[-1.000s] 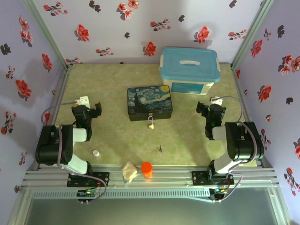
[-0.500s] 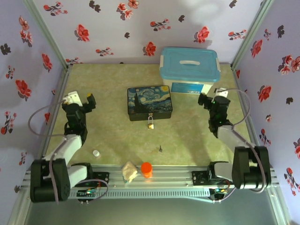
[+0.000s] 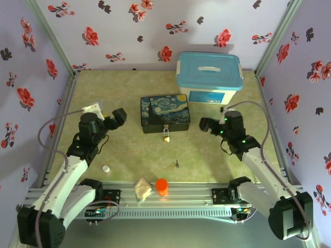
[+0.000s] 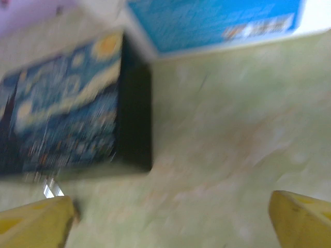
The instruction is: Unlock the padlock with the key
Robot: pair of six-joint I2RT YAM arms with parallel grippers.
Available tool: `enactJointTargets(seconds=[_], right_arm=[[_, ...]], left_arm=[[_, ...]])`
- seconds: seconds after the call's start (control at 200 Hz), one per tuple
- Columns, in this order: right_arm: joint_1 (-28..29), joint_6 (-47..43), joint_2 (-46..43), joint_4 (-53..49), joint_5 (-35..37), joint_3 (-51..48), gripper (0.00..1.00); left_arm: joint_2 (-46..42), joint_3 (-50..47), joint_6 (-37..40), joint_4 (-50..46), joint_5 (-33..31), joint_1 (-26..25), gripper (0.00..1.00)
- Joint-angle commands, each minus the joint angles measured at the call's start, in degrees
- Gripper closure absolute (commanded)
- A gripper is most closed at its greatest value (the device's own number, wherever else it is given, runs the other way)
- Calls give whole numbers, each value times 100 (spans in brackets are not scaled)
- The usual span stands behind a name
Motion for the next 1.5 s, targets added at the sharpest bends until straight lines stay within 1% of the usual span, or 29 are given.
enactJointTargets(seconds=[0.0, 0.11, 0.21, 0.34, 0.435, 0.495, 0.59, 0.74, 0.85, 0.96, 0.995, 1.085, 1.145, 1.27, 1.335, 1.39, 1.45, 1.495], right_arm=[[797, 349, -48, -1181, 675, 209, 11], [1960, 805, 47, -1448, 1346, 189, 15], [2815, 1343, 186, -1285, 1604, -9, 18], [3551, 1949, 631, -715, 1626, -252, 27], [4034, 2230, 1058, -372, 1728, -261, 32], [4260, 2332, 1341, -169, 1733, -228, 37], [4506, 2508, 1791, 24, 1674, -163, 47], [4875, 2761, 2385, 256, 1649, -74, 50], [5001, 2911, 2739, 81, 1772, 86, 56], [5091, 2952, 3021, -93, 1904, 233, 58], [5099, 2956, 3081, -145, 1923, 269, 59], [5107, 2995, 3138, -207, 1931, 279, 63], [5116, 3038, 3112, -177, 1907, 231, 68], [5127, 3148, 3086, -142, 1823, 125, 70], [5135, 3199, 3078, -98, 1786, 54, 75], [5136, 3243, 3063, -30, 1740, -17, 77], [5161, 3287, 3008, 7, 1716, -66, 83], [5180, 3315, 2956, 17, 1699, -95, 85]], left_arm=[[-12, 321, 77, -1239, 175, -547, 0], [197, 464, 90, -1468, 417, -1094, 0], [359, 489, -93, -1431, 468, -1605, 0], [565, 523, -445, -1428, 232, -2238, 0], [815, 601, -433, -1430, -201, -2828, 0], [996, 651, -443, -1447, -372, -3035, 0], [1191, 663, -495, -1411, -408, -3176, 0], [1287, 663, -470, -1454, -406, -3331, 0], [1270, 580, -539, -1387, -462, -3340, 0], [1279, 519, -601, -1272, -428, -3365, 0], [1274, 514, -602, -1277, -427, -3366, 0], [1262, 515, -594, -1299, -434, -3375, 0], [1223, 489, -601, -1299, -434, -3375, 0], [1186, 414, -602, -1221, -453, -3375, 0], [1215, 392, -621, -1190, -450, -3374, 0], [1242, 378, -635, -1142, -445, -3368, 0], [1252, 353, -655, -1076, -462, -3371, 0], [1254, 333, -664, -1014, -463, -3374, 0]])
